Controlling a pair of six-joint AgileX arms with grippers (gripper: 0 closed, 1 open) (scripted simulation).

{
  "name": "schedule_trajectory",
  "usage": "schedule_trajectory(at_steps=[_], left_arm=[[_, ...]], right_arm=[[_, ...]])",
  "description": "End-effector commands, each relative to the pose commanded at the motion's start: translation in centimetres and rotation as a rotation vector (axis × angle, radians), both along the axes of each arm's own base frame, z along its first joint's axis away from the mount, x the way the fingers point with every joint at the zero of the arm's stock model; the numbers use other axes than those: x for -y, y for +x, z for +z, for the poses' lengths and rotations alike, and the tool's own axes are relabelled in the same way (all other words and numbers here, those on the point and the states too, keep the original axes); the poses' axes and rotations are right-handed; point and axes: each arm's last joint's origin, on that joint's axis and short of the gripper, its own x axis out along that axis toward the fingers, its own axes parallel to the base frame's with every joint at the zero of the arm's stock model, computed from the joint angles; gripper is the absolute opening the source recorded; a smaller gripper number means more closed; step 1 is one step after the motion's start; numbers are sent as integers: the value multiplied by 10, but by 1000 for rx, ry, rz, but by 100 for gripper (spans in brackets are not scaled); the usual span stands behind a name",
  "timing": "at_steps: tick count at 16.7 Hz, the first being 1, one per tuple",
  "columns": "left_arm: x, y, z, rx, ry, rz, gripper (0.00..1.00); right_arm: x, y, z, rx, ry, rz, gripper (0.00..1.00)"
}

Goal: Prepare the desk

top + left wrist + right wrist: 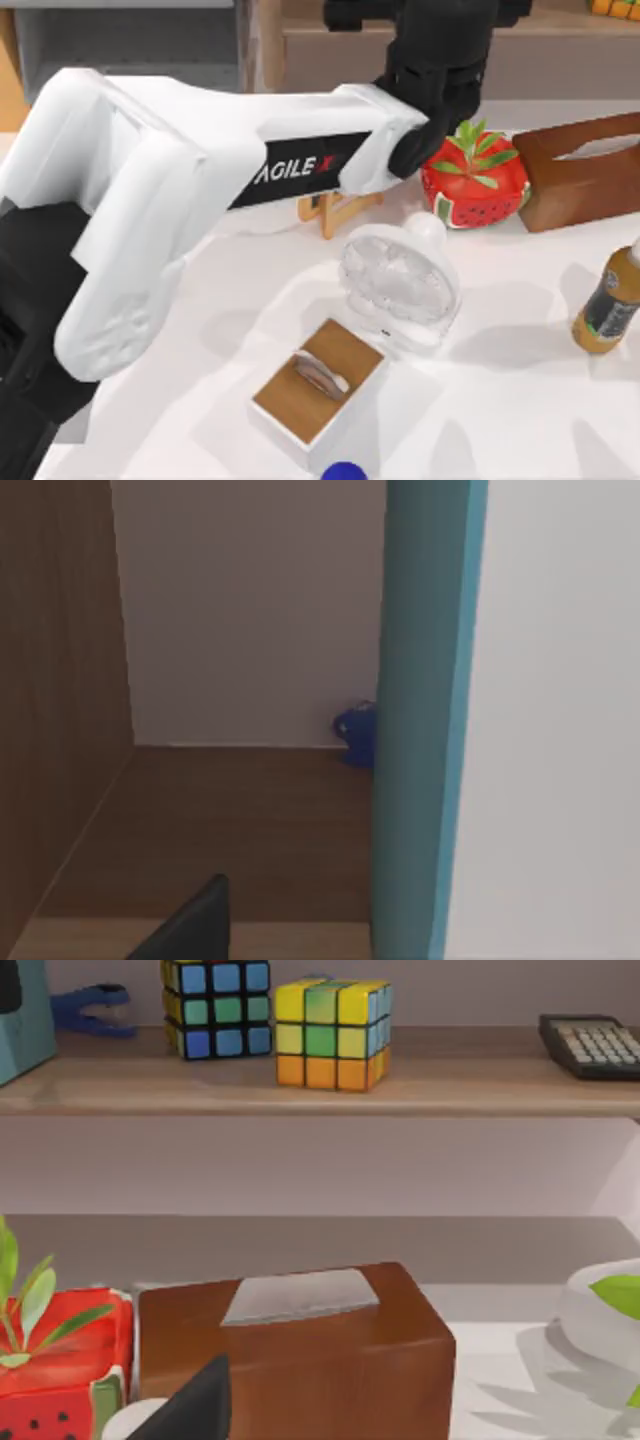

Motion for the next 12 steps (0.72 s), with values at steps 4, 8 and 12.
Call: schedule_trajectory(at_steps=[4, 8, 12], left_arm=[[-3, 2, 1, 2, 0, 4, 100], [0, 11, 0, 0, 0, 0, 100], [0, 20, 0, 0, 0, 0, 100]], right_arm=[[0, 0, 0, 0, 0, 0, 100], [0, 0, 0, 0, 0, 0, 100], [0, 0, 0, 0, 0, 0, 100]])
